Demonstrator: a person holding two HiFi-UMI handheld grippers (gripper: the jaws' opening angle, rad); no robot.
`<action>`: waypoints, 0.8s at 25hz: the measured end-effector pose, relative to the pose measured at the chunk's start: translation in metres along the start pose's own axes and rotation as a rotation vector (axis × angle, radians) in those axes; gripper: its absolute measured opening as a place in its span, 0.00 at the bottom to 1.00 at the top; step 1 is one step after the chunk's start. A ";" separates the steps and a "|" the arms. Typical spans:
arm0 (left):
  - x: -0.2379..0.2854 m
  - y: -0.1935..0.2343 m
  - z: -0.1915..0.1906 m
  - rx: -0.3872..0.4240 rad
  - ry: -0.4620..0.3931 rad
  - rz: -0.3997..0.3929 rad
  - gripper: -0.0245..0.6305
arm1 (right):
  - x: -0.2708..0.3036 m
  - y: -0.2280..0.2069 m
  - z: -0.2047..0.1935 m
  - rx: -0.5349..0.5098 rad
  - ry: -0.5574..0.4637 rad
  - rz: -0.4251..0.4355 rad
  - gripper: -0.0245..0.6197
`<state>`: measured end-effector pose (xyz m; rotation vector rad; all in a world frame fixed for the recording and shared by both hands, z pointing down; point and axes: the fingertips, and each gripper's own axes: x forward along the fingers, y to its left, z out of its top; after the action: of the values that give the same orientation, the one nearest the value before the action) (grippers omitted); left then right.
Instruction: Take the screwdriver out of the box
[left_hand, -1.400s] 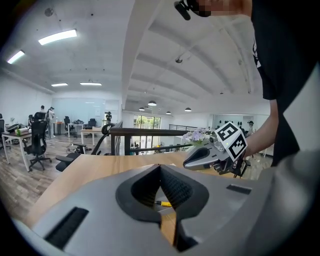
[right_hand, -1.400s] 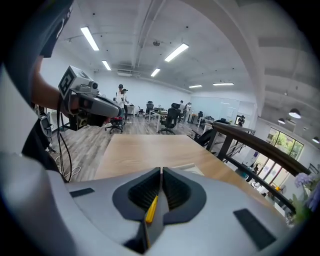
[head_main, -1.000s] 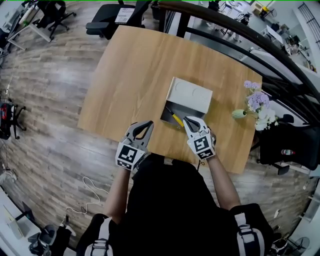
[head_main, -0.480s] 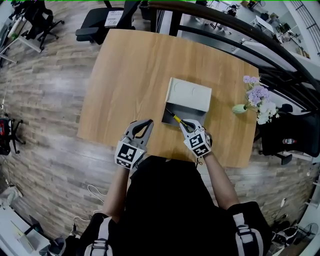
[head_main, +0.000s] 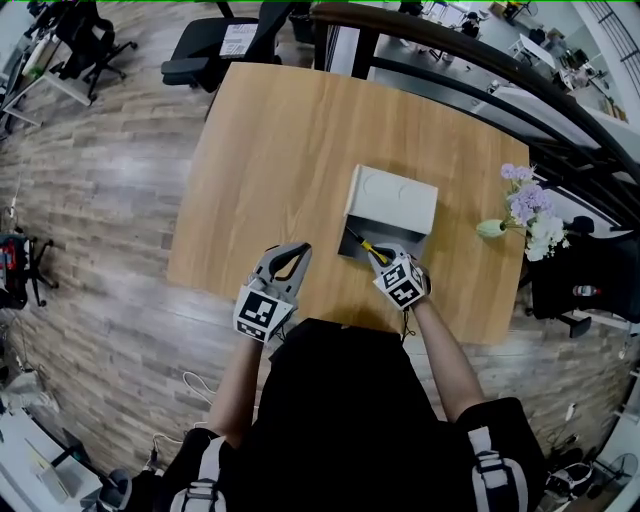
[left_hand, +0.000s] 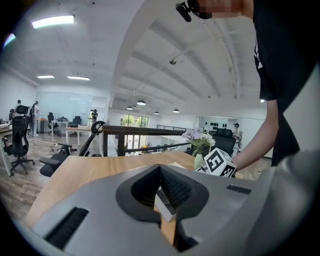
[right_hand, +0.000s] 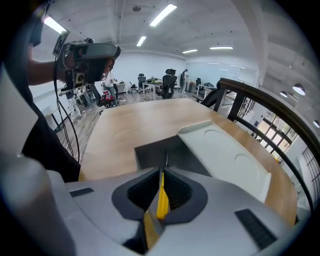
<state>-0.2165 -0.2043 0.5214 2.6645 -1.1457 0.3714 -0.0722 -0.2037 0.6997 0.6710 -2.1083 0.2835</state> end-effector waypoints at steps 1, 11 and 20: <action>0.000 0.002 0.001 0.002 0.000 0.003 0.07 | 0.003 0.000 -0.001 -0.009 0.012 0.004 0.09; -0.002 0.009 0.002 -0.003 0.010 0.011 0.07 | 0.028 -0.004 -0.012 -0.021 0.105 0.046 0.20; 0.004 0.008 0.009 0.015 0.018 -0.002 0.07 | 0.038 -0.011 -0.031 0.029 0.170 0.068 0.22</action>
<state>-0.2182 -0.2150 0.5146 2.6694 -1.1397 0.4040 -0.0627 -0.2129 0.7480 0.5726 -1.9701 0.3959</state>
